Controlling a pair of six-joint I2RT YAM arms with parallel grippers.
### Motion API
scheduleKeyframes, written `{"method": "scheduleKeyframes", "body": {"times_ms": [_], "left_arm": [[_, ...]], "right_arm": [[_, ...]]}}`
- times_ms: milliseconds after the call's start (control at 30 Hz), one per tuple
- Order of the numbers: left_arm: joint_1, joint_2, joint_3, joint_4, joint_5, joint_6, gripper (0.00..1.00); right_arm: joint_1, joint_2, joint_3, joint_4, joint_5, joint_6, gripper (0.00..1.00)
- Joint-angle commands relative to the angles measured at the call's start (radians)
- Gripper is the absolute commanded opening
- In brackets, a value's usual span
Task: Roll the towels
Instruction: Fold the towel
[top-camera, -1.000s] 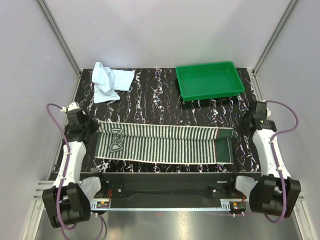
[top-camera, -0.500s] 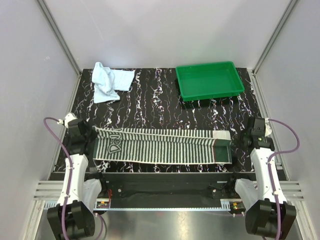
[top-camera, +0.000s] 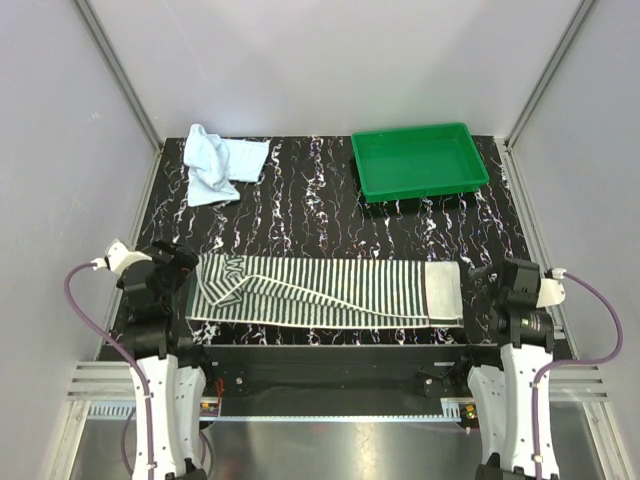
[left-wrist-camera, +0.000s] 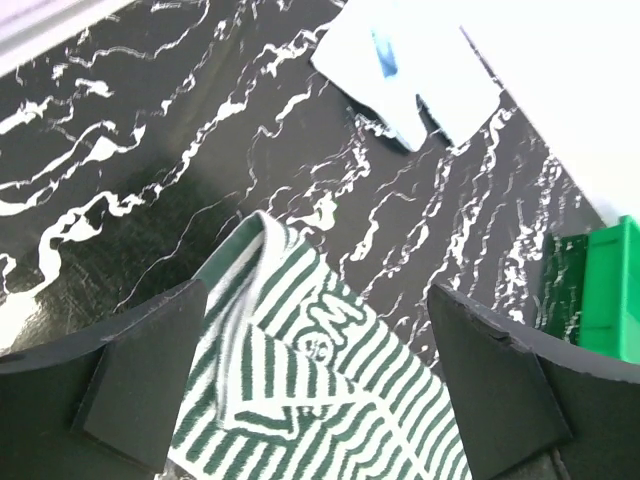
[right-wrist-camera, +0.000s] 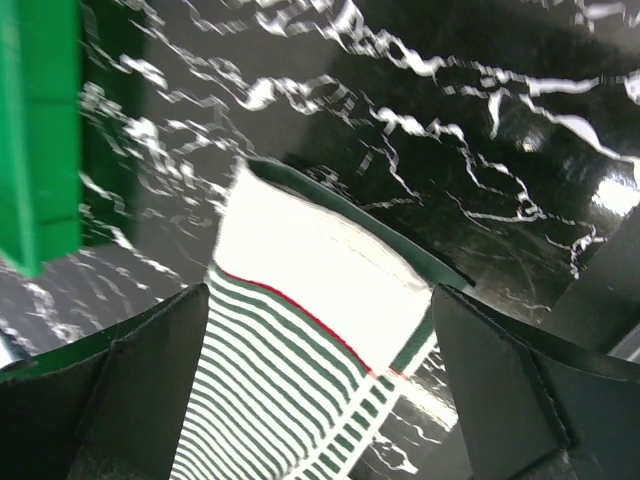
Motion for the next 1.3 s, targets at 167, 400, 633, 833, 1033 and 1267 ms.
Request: {"method": "scheduleKeyframes", "body": {"times_ms": [167,400,633,833,1033,1267], "left_arm": [[0.007,0.158,0.167,0.045,0.097,0.068,0.99],[0.011,0.583,0.256,0.049,0.172,0.136,0.99],[0.053,0.845,0.269,0.113,0.213,0.115,0.98],[0.053,0.941,0.207,0.19,0.204,0.049,0.92],[0.051,0.987,0.169,0.231,0.204,0.021,0.81],[0.05,1.048,0.163,0.288,0.228,0.015,0.13]], "right_arm": [[-0.003,0.121,0.128,0.166,-0.093,-0.132,0.99],[0.035,0.63,0.275,0.211,-0.256,-0.307,0.92],[0.045,0.84,0.327,0.213,-0.116,-0.365,1.0],[0.045,1.043,0.338,0.27,-0.17,-0.419,0.98],[0.045,1.124,0.331,0.336,-0.247,-0.436,0.61],[0.045,1.147,0.314,0.379,-0.248,-0.431,0.09]]}}
